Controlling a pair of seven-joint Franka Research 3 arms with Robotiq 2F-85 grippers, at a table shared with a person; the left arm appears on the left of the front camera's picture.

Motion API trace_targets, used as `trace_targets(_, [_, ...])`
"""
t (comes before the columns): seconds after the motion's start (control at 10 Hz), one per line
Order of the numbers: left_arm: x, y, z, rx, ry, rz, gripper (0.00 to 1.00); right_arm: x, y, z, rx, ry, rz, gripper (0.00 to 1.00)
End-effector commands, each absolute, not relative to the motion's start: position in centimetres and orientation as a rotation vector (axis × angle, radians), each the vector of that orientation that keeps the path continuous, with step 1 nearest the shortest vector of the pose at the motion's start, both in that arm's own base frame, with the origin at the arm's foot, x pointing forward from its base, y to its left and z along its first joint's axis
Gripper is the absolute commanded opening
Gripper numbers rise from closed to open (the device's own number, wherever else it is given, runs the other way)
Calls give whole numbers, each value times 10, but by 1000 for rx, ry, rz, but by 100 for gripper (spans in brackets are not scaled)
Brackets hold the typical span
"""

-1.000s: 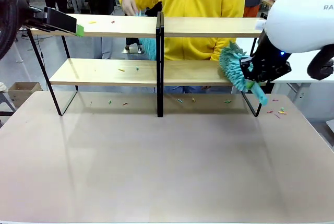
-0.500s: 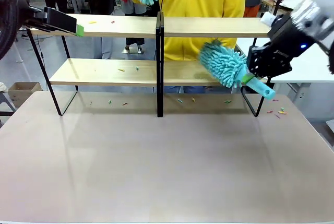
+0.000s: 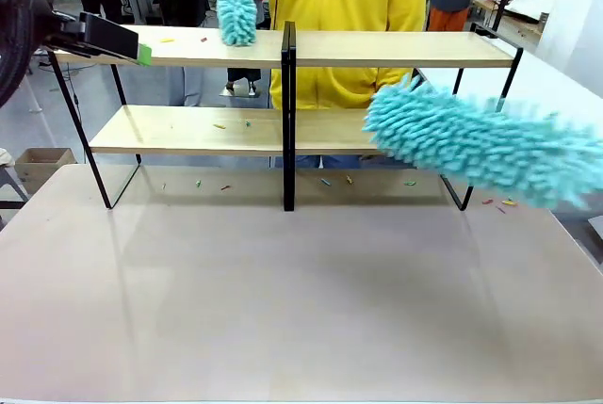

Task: Clean the shelves.
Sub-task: Clean a randomly selected level of the Shelf with the Duster, then clean another randomly selected level of the Shelf with the Duster.

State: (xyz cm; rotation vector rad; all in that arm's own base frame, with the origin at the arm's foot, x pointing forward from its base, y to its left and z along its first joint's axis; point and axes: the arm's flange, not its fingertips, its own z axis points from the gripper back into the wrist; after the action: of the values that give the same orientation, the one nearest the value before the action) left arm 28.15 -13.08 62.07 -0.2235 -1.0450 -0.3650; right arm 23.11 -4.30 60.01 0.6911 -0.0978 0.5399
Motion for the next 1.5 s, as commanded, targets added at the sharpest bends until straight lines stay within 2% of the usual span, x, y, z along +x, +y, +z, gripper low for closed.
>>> trace_targets(0.0, [282,-130,621,-222,-1048,-361,100,186,-87,636,735,-466,562,12])
trace_targets(0.1, [282,-130,621,-222,-1048,-361,100,161,-106,655,760,-678,555,12])
trace_targets(0.3, [282,-130,621,-222,-1048,-361,100,129,-139,686,736,-968,521,12])
trace_targets(0.5, [282,-130,621,-222,-1048,-361,100,116,-164,721,657,-1104,502,12])
trace_targets(0.6, [282,-130,621,-222,-1048,-361,100,136,-156,727,643,-1007,408,12])
trace_targets(0.7, [282,-130,621,-222,-1048,-361,100,106,-168,717,709,-1022,429,12])
trace_targets(1.4, [282,-130,621,-222,-1048,-361,100,106,-168,717,709,-1022,429,12])
